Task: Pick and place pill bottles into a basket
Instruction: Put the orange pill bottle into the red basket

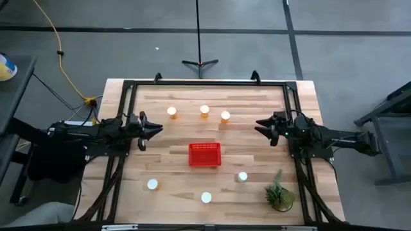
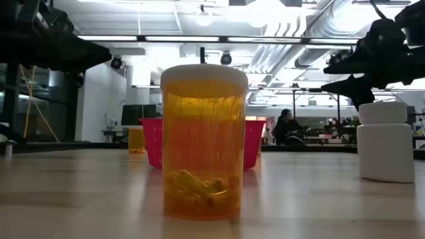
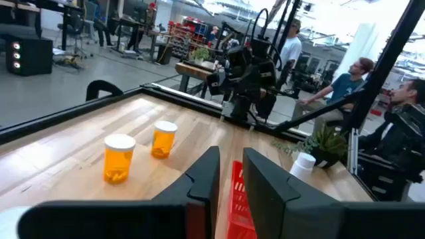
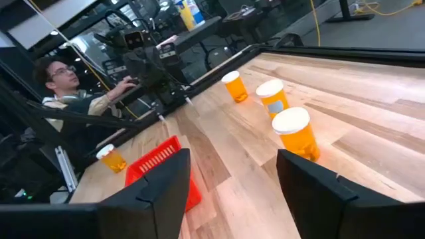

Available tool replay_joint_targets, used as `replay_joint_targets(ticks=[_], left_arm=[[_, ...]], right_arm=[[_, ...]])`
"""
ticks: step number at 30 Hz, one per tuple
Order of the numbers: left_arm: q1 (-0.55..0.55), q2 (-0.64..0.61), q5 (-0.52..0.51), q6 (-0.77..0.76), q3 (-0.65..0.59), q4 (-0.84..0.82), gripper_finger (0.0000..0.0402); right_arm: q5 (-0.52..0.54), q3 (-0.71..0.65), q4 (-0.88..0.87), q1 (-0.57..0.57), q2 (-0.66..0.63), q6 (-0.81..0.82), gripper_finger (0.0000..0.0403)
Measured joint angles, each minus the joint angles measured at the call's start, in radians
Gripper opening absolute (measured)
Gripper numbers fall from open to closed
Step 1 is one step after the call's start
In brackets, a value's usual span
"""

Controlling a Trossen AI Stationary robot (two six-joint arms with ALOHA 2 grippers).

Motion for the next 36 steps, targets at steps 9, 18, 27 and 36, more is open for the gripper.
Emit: replay_joint_targets(ticks=[9,18,27,36], left_arm=[[0.0,0.0,-0.009,0.0,0.014,-0.038,0.0104],[0.0,0.0,-0.015,0.0,0.051,-0.116,0.0104],[0.0,0.0,-0.015,0.0,0.053,-0.11,0.0104],[0.0,0.06,-0.016,0.082,0.26,-0.21,0.0104]], right_arm=[[-0.021,0.0,0.0,0.0,0.011,-0.018,0.02],[-0.021,0.0,0.001,0.0,0.011,-0.018,0.0205],[-0.021,0.059,-0.077,0.0,0.011,-0.061,0.0204],[0.057,0.315,-0.415,-0.006,0.118,-0.115,0.0205]])
